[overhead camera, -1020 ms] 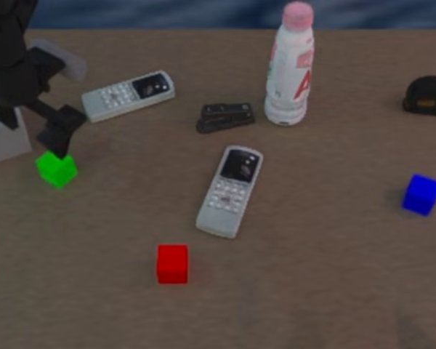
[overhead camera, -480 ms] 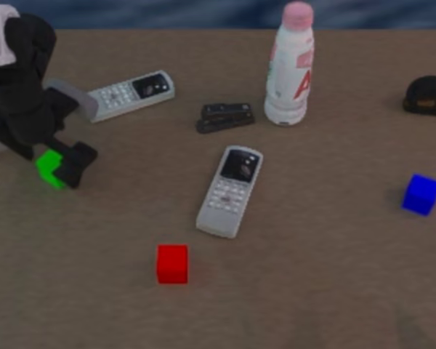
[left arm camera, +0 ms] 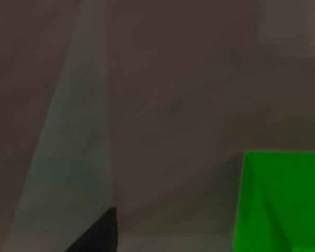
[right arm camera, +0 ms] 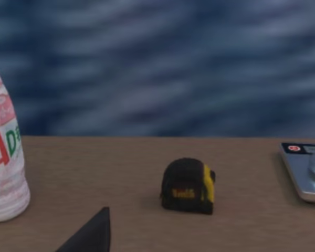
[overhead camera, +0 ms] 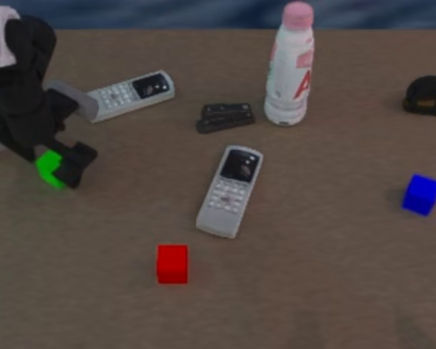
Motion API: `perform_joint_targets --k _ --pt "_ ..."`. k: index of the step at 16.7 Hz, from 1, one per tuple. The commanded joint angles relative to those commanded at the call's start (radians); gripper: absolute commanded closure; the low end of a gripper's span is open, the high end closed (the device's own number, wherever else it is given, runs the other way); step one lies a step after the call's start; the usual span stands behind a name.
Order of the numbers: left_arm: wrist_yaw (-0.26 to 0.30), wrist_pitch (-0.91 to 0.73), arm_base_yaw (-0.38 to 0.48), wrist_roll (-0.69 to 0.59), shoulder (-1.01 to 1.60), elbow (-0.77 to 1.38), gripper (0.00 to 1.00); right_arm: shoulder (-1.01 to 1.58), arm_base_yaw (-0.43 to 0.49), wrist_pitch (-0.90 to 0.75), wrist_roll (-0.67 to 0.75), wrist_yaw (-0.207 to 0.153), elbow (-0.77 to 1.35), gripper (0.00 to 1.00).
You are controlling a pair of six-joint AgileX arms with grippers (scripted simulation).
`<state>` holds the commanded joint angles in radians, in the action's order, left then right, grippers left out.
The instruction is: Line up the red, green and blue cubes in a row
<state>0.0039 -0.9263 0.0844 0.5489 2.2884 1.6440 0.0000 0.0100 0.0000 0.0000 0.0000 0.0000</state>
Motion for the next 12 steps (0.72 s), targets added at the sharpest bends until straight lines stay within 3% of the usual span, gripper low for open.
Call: perform_joint_targets --k 10,12 --pt "0.0 0.0 0.0 0.0 0.0 0.0 0.98 0.0 0.0 0.0 0.0 0.0 0.0 0.0" --pt "0.0 0.0 0.0 0.0 0.0 0.0 1.0 0.0 0.0 0.0 0.0 0.0 0.0 0.0"
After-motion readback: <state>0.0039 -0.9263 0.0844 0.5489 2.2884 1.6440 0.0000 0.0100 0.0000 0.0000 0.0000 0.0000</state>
